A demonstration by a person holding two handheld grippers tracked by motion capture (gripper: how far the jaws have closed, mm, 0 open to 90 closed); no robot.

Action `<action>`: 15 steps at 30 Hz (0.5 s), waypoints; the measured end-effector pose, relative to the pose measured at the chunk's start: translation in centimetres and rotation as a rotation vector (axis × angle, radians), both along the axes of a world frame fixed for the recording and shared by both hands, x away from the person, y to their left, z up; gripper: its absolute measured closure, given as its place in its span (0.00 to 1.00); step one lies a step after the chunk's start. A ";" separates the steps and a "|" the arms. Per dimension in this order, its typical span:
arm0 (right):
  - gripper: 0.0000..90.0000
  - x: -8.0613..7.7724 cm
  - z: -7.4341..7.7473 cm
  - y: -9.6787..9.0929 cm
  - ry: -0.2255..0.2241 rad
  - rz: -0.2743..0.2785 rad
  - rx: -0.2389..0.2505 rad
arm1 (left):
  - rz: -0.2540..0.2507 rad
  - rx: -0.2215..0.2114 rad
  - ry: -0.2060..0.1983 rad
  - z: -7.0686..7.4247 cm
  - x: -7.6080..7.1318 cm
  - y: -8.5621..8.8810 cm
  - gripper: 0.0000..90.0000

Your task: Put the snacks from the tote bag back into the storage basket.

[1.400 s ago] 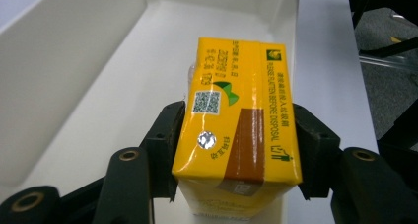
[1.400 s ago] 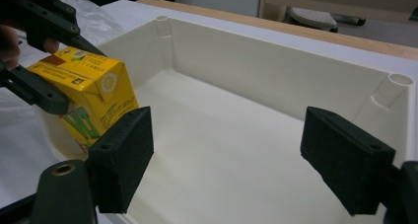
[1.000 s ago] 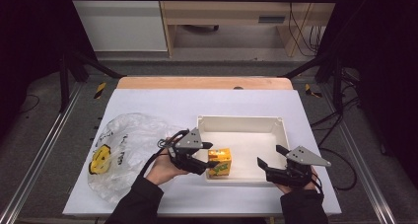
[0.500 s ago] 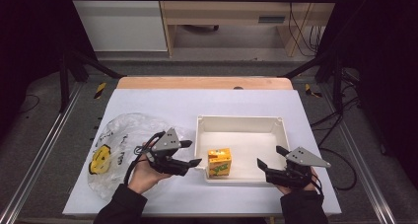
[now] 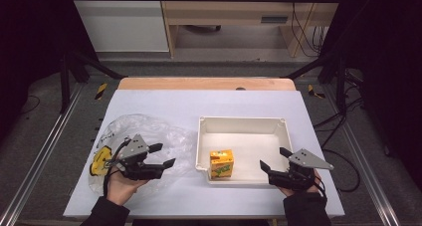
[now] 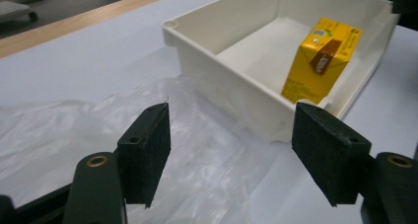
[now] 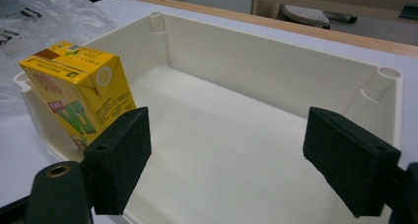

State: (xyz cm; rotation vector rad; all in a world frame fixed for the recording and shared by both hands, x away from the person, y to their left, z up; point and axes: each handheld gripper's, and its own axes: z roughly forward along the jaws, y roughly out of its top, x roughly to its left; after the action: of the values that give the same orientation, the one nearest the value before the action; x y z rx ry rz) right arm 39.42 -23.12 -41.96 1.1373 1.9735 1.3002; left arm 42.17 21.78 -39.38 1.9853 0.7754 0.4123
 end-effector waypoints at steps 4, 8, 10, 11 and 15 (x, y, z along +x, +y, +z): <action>0.20 0.0 -0.1 -0.1 0.004 -0.005 0.001 | 0.055 -0.022 -0.010 -0.3 -0.7 2.2 0.33; 0.19 0.0 -0.2 -0.2 0.011 -0.012 -0.007 | 0.129 -0.040 -0.022 -0.5 -1.4 4.3 0.33; 0.19 0.0 -0.2 -0.2 0.012 -0.017 -0.008 | 0.160 -0.044 -0.030 -0.5 -1.8 5.2 0.33; 0.19 0.0 -0.3 -0.2 0.013 -0.018 -0.008 | 0.173 -0.046 -0.035 -0.6 -2.1 5.8 0.33; 0.19 -0.2 -0.3 -0.3 0.012 -0.023 -0.011 | 0.221 -0.071 -0.040 -0.8 -2.9 7.5 0.32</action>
State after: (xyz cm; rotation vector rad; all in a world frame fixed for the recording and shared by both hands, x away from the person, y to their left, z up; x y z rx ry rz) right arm 39.25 -23.40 -42.23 1.1617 1.9685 1.2715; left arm 39.27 29.28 -40.16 1.8269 0.9749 0.5450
